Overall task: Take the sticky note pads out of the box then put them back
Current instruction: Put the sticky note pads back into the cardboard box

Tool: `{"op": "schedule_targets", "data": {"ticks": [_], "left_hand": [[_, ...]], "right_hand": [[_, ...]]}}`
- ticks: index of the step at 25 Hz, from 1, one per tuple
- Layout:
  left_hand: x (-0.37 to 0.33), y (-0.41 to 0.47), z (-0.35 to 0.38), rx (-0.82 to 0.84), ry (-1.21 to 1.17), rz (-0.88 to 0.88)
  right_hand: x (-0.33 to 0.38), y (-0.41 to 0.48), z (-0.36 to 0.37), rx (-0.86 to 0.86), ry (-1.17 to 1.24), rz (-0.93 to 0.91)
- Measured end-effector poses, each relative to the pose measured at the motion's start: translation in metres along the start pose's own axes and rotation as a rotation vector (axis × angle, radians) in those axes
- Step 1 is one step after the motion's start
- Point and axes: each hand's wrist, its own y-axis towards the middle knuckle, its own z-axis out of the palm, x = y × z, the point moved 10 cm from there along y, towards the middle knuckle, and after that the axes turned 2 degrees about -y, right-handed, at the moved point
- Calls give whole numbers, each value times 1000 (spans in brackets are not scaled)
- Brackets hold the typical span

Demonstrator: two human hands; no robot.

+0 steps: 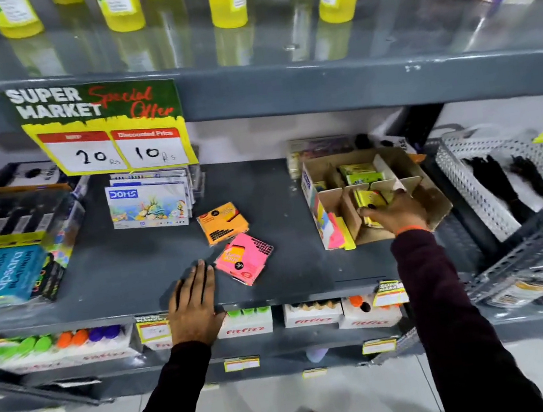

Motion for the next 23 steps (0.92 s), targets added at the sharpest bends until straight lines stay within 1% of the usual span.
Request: {"op": "schedule_targets", "data": {"ticks": [2,3,4,6,10,12,13,15,16,17,19,20,21,23], "left_hand": [[1,0,0,8,-6,-18],[2,1,1,11,-8,-29],[2,0,0,13,-10,-37],[3,1,-1,11,-11,-41],[2,0,-4,-3,-5,-22],[2,1,-2,23,-4,-25],[1,1,-1,40,-8,-30],[-1,-1,-2,37,-17,-38],[0,-1,-4,30,-27,-46],[0,0,-5,31,-41,-53],[-1,0,-6,32,-50,-51],[-1,0,-7,28,-46,-43],[-2,0,-7,28,-39,-37],[0,-1,-4,53,-29,-42]], "right_hand": [[-10,16,26,79,-52,5],[-12,21,37,86,-107,-4],[-11,22,44,70,-140,-20],[-12,18,54,69,-119,11],[-2,4,43,54,-121,7],[14,-9,22,-55,-91,-37],[29,-20,12,-129,-54,-92],[74,-57,7,-220,53,-295],[99,-80,17,-188,92,-419],[121,-101,40,-92,91,-525],[149,-139,105,170,-59,-670],[153,-151,132,237,-168,-717],[154,-155,151,253,-258,-739],[152,-151,167,241,-324,-728]]}}
